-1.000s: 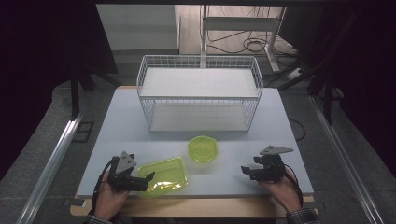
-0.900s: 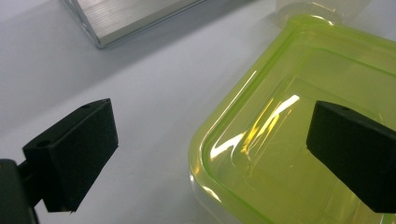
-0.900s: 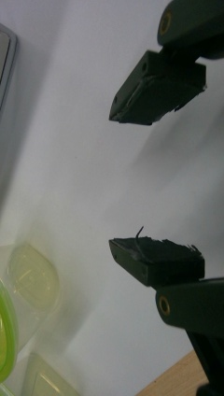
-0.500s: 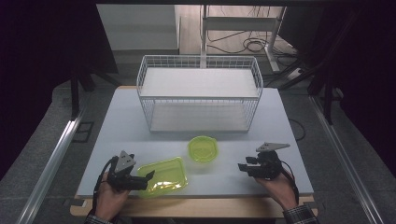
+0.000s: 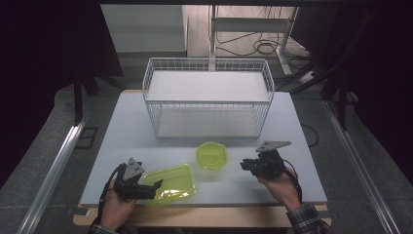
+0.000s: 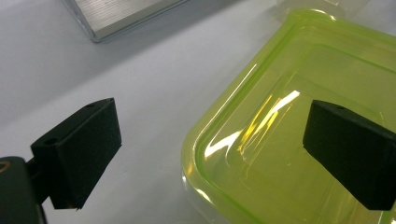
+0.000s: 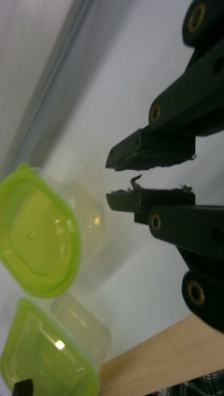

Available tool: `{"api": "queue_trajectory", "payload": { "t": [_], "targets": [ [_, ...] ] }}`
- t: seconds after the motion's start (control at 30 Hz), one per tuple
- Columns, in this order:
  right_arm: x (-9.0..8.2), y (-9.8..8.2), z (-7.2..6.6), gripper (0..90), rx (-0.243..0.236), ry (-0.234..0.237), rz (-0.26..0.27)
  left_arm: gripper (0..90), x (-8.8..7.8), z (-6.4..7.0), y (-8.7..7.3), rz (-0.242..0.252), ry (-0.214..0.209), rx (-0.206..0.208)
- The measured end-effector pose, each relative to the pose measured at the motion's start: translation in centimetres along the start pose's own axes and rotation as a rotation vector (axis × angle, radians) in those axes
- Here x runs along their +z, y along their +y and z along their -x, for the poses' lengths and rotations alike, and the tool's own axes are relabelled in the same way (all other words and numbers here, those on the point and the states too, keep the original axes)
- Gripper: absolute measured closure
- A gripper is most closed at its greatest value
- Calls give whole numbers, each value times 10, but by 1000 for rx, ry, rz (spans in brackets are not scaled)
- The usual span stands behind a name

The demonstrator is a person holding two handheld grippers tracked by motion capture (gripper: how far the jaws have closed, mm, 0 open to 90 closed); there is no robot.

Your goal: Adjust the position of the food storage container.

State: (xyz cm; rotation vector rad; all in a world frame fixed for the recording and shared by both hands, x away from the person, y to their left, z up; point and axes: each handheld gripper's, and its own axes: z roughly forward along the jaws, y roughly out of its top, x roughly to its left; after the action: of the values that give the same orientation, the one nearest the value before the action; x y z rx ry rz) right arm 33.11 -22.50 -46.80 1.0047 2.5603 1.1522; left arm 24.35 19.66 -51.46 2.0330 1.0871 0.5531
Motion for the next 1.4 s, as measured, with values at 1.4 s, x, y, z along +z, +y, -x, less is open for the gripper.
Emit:
{"api": "queue_trajectory", "payload": {
  "t": [1.4],
  "targets": [
    [99, 87, -62, 892, -186, 127, -18, 38, 0, -1, -1, 9, -6, 14]
  ]
}}
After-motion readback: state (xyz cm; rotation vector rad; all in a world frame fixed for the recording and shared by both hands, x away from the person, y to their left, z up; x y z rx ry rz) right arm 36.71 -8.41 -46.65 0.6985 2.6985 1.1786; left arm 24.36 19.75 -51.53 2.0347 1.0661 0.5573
